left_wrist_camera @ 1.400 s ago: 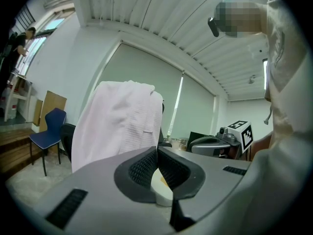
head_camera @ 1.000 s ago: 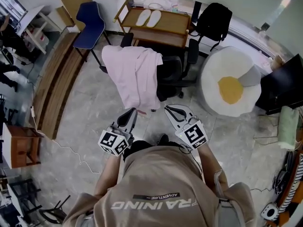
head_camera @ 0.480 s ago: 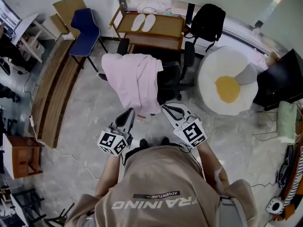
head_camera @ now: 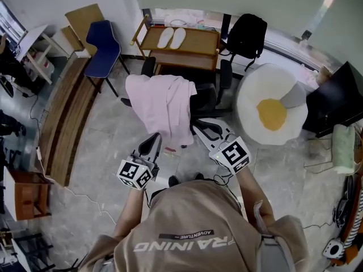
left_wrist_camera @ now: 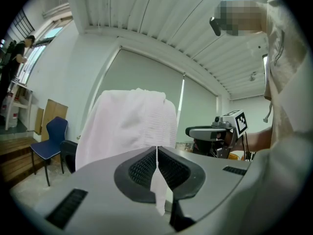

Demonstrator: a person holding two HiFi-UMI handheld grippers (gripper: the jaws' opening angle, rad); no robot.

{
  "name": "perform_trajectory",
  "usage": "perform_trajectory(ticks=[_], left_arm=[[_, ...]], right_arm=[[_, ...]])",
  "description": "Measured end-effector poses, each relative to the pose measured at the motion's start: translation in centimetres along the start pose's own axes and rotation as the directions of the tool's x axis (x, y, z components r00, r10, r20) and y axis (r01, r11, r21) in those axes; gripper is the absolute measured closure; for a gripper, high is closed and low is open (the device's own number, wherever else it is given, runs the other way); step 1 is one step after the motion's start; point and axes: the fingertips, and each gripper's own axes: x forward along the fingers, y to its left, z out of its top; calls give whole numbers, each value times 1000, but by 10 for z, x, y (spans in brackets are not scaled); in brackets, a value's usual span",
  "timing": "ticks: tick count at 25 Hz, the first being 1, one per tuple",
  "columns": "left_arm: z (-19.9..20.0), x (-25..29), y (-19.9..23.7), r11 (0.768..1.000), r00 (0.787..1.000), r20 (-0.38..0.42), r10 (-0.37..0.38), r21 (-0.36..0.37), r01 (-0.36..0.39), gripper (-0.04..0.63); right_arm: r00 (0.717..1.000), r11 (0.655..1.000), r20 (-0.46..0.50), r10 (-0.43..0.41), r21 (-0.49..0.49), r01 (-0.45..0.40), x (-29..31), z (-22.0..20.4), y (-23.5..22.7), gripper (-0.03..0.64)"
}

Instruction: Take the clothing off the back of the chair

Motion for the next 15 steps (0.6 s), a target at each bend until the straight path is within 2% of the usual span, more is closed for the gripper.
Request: perform_trajectory(ticks=[2,3,9,15], left_arm=[[0,-3,0,1000,1000,2,5,0,-5,574],[-1,-5,1,1000,1000,1,9,-3,-9,574],[-7,-18,7,999,999,-4,37,-17,-37,574],[-7,-23,11,999,999,-1,48,-18,-48,574]], right_arm=[[999,999,20,29,33,-30,5,9,-4,458],[999,998,25,37,42,-38,8,13,-5,432],[998,997,52,43,63,-46,23,27,-18,428],[997,997,43,60,42,-62,35,36,-30,401]])
